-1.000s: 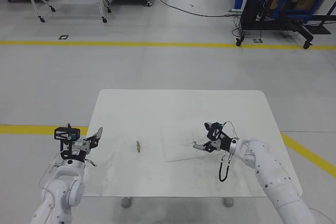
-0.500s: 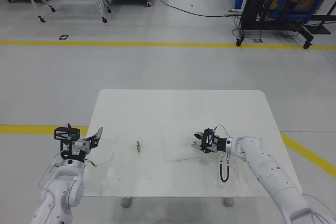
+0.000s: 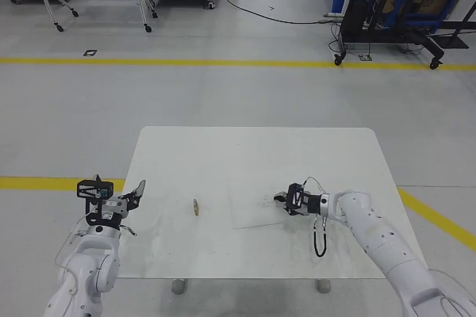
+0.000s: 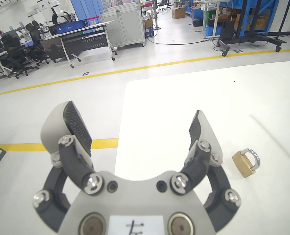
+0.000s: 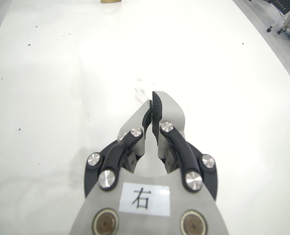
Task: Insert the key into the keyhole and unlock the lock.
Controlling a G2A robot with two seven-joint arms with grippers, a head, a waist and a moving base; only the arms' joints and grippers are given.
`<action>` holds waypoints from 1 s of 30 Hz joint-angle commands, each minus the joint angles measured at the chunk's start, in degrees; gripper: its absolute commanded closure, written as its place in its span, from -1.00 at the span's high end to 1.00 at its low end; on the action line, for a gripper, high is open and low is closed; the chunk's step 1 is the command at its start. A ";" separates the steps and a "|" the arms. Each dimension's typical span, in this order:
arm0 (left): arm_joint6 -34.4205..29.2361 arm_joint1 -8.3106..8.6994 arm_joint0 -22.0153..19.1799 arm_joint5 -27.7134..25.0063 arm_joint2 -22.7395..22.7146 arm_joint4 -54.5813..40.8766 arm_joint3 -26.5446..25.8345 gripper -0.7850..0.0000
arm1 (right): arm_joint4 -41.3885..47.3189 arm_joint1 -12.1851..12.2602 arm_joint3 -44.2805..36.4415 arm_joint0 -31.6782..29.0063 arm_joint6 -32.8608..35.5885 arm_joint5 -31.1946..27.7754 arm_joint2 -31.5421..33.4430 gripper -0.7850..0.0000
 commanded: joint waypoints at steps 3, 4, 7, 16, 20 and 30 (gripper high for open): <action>0.00 0.00 0.00 0.00 0.00 0.00 0.00 1.00 | -0.65 0.21 -0.98 0.00 -0.46 0.30 -0.51 -1.00; 0.00 0.00 0.00 0.00 0.00 0.00 0.00 1.00 | -0.67 0.28 -1.28 -0.04 -0.69 0.39 -0.51 -1.00; 0.00 0.00 0.00 0.00 0.00 0.00 0.00 1.00 | -0.87 0.57 -2.40 -0.30 -1.29 0.94 -0.41 -1.00; 0.00 0.00 0.00 0.00 0.00 0.00 0.00 1.00 | 0.77 1.49 -5.79 -1.62 -2.74 1.42 0.88 -1.00; 0.00 0.00 0.00 0.00 0.00 0.00 0.00 1.00 | 5.99 1.78 -6.19 -2.59 -5.22 0.03 2.62 -1.00; 0.00 0.00 0.00 0.00 0.00 0.00 0.00 1.00 | 35.94 1.95 0.32 -1.93 -11.94 -6.32 -1.39 -1.00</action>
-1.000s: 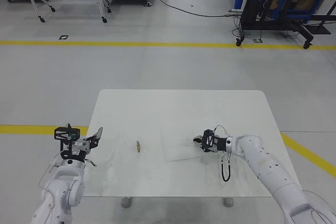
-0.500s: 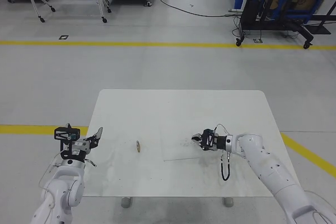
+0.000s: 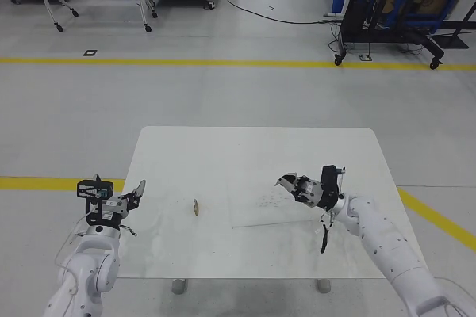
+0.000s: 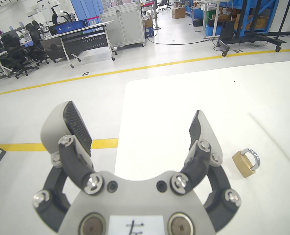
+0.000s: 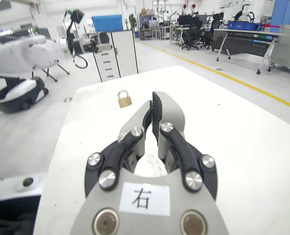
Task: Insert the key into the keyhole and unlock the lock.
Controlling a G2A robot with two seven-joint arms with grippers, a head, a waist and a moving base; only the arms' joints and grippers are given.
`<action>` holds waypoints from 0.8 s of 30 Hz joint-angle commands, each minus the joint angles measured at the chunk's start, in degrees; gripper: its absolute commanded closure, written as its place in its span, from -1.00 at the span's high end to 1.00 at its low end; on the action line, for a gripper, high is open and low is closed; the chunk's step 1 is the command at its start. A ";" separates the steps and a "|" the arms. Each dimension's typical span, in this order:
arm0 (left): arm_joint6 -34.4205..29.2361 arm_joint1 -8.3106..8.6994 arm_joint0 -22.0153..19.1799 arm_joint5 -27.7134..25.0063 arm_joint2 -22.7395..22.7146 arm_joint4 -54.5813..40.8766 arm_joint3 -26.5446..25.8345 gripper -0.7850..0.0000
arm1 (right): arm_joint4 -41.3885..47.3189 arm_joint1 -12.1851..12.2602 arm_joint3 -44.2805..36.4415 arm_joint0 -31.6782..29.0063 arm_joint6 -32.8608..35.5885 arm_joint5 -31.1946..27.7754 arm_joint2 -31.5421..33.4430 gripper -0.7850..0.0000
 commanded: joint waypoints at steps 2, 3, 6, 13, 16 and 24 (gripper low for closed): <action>0.00 0.00 0.00 0.00 0.00 0.00 0.00 1.00 | 8.69 0.55 1.54 1.23 2.54 -0.01 -2.75 -1.00; 0.00 0.00 0.00 0.00 0.00 0.00 0.00 1.00 | 10.71 0.81 2.48 1.85 4.57 -0.01 -3.41 -1.00; 0.00 0.00 0.00 0.00 0.00 0.00 0.00 1.00 | 11.02 0.93 2.80 2.20 5.46 -0.01 -3.51 -1.00; 0.89 -0.09 0.55 0.31 -0.68 -1.58 0.05 1.00 | 11.02 0.93 2.80 2.20 5.46 -0.01 -3.51 -1.00; 1.74 -0.56 2.73 -2.41 -2.02 -13.70 -0.79 1.00 | 11.02 0.93 2.80 2.20 5.46 -0.01 -3.51 -1.00; -16.58 -0.77 -2.18 -19.68 -1.53 -53.09 -0.55 1.00 | 28.23 -0.23 0.34 -0.58 9.94 -0.01 -7.03 -1.00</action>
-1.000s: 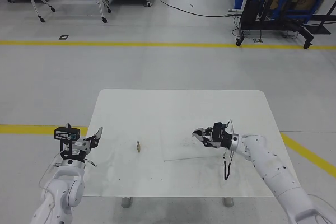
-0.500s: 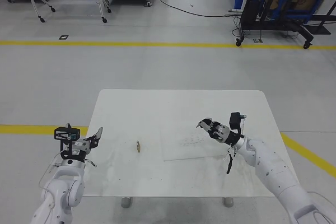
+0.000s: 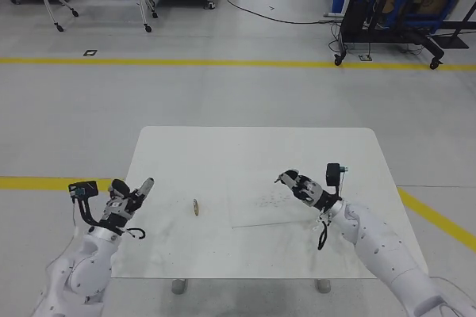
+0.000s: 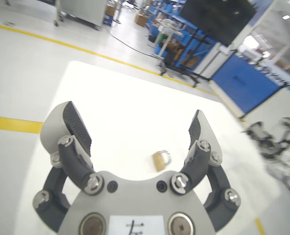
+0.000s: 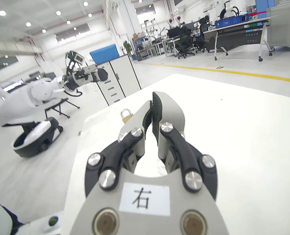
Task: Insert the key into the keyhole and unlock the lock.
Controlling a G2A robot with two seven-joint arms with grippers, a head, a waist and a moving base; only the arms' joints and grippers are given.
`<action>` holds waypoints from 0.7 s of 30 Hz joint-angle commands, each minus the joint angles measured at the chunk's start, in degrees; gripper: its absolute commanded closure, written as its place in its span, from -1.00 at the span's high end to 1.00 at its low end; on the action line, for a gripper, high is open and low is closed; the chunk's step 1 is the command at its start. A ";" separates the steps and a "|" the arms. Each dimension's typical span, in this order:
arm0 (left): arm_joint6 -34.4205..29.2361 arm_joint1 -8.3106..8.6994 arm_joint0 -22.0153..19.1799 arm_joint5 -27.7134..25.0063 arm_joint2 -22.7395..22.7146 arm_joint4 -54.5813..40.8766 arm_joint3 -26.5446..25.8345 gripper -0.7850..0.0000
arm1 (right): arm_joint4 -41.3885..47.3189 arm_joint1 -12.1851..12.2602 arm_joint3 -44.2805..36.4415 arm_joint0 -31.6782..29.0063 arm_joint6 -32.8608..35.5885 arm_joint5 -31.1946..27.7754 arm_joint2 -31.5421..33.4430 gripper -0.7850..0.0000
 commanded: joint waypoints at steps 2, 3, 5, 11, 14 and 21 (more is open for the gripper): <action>-11.52 0.07 -3.85 -3.97 2.57 -16.91 0.61 1.00 | 10.34 -0.28 -1.23 -0.04 4.27 0.01 -2.71 -1.00; -15.32 0.10 -5.37 -4.18 3.61 -21.29 1.05 1.00 | 13.70 -0.33 -1.83 -0.12 5.58 0.01 -3.53 -1.00; -23.12 0.06 -8.44 -3.16 6.39 -30.49 2.71 1.00 | 19.83 -0.29 -3.30 -0.17 8.53 0.01 -5.03 -1.00; -40.08 -0.87 -17.75 2.20 16.73 -51.13 11.75 1.00 | 32.29 0.46 -7.40 -0.38 16.65 0.01 -7.26 -1.00; -44.58 -1.10 -21.58 3.15 19.59 -52.11 15.93 1.00 | 34.66 0.98 -7.76 -0.62 18.47 0.01 -6.80 -1.00; -44.83 -1.08 -21.87 2.87 19.71 -51.57 16.15 1.00 | 34.66 0.98 -7.76 -0.62 18.47 0.01 -6.80 -1.00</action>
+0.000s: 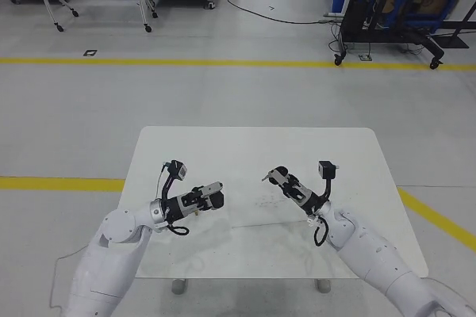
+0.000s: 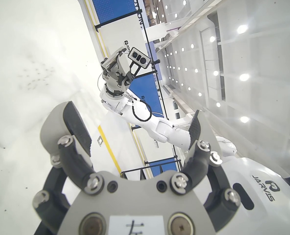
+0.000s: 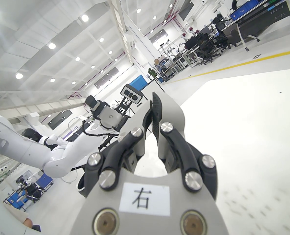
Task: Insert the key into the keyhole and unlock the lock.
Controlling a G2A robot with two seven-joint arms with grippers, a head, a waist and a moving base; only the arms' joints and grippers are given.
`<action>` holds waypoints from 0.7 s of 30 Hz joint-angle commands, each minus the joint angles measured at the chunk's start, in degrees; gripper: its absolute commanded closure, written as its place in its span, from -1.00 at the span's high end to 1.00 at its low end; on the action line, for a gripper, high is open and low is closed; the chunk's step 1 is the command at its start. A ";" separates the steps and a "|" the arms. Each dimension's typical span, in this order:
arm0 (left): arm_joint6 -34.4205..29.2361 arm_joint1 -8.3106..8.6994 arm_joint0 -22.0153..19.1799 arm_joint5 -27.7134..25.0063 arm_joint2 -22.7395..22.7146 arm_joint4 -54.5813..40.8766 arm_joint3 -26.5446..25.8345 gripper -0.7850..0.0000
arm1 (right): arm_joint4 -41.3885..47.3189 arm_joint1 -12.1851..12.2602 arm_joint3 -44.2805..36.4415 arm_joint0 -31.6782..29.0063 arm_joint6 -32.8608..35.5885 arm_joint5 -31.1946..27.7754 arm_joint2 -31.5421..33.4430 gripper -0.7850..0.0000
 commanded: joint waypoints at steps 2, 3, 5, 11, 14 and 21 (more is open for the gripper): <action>1.58 -0.01 0.54 -1.14 -0.14 0.38 -0.21 1.00 | 0.00 0.00 0.00 0.00 0.00 0.00 0.00 -1.00; 3.06 0.06 1.07 -2.98 -0.30 2.49 -0.22 1.00 | 0.14 -0.03 -0.21 -0.14 0.07 0.14 -0.03 -1.00; 5.39 0.03 2.08 -7.35 0.48 6.55 -0.56 1.00 | 5.05 -0.44 -2.58 -1.70 1.09 0.00 -0.99 -1.00; 9.39 -0.39 1.62 -16.26 4.16 15.00 1.76 1.00 | 27.03 -0.83 -3.93 -2.70 12.63 0.30 -3.31 -1.00; 10.67 -0.63 1.13 -17.52 5.25 13.14 2.51 1.00 | 36.11 -0.84 -4.28 -2.69 20.66 1.28 -4.42 -1.00; 12.69 -0.80 -0.20 -17.44 6.66 14.11 3.53 0.44 | 49.06 -1.43 -5.44 -2.66 34.49 3.52 -6.17 -1.00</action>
